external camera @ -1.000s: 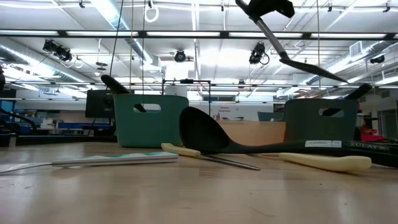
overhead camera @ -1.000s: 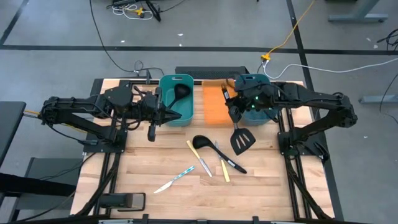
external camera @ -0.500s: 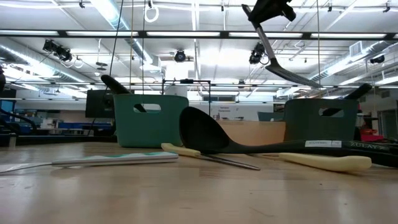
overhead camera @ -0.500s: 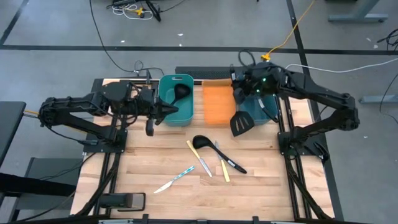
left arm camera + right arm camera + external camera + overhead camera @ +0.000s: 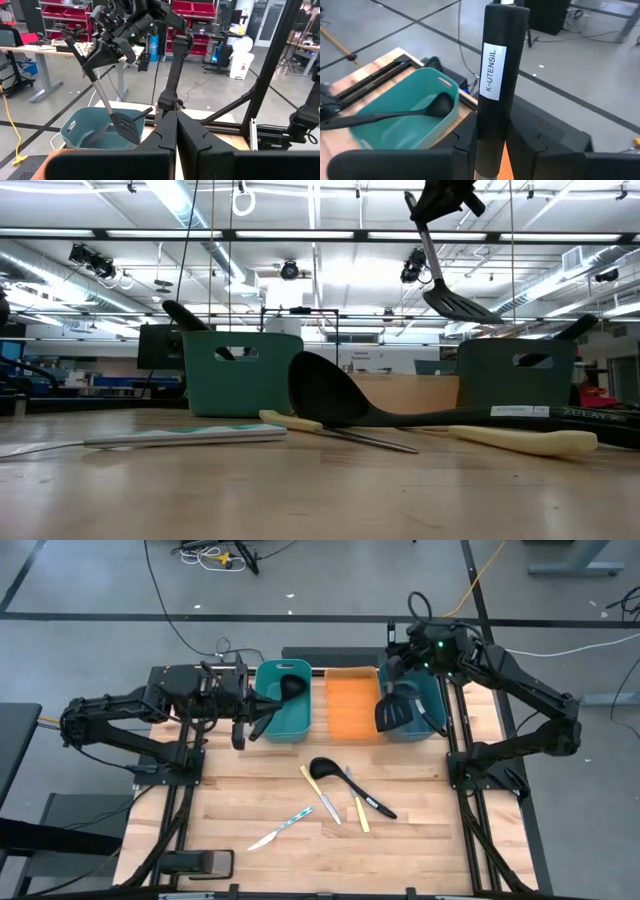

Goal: Pick & Place Kitchen Items
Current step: Put the black spatula into the blue bin

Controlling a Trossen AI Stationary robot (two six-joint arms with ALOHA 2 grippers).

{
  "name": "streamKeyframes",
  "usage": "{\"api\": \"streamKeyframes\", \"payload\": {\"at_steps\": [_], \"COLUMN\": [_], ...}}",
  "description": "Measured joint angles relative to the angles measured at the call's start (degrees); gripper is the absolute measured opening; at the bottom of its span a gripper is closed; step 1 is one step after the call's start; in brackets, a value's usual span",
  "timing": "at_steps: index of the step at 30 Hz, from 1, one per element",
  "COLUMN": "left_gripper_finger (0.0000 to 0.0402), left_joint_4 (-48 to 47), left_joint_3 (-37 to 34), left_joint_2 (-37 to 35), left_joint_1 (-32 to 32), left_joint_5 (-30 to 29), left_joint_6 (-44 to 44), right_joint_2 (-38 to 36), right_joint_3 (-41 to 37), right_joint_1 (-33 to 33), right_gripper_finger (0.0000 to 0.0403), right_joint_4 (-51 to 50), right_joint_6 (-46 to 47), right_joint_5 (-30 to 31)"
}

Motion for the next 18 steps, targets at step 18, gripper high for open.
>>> {"api": "streamKeyframes", "payload": {"at_steps": [18], "left_gripper_finger": [0.0006], "left_joint_4": [0.0], "left_joint_3": [0.0], "left_joint_2": [0.0], "left_joint_1": [1.1], "left_joint_5": [0.0], "left_joint_6": [-0.1], "right_joint_2": [0.0], "right_joint_3": [0.0], "right_joint_1": [-7.7], "right_gripper_finger": [0.0082], "right_joint_4": [-2.6], "right_joint_6": [-2.3], "right_joint_5": [3.9]}}
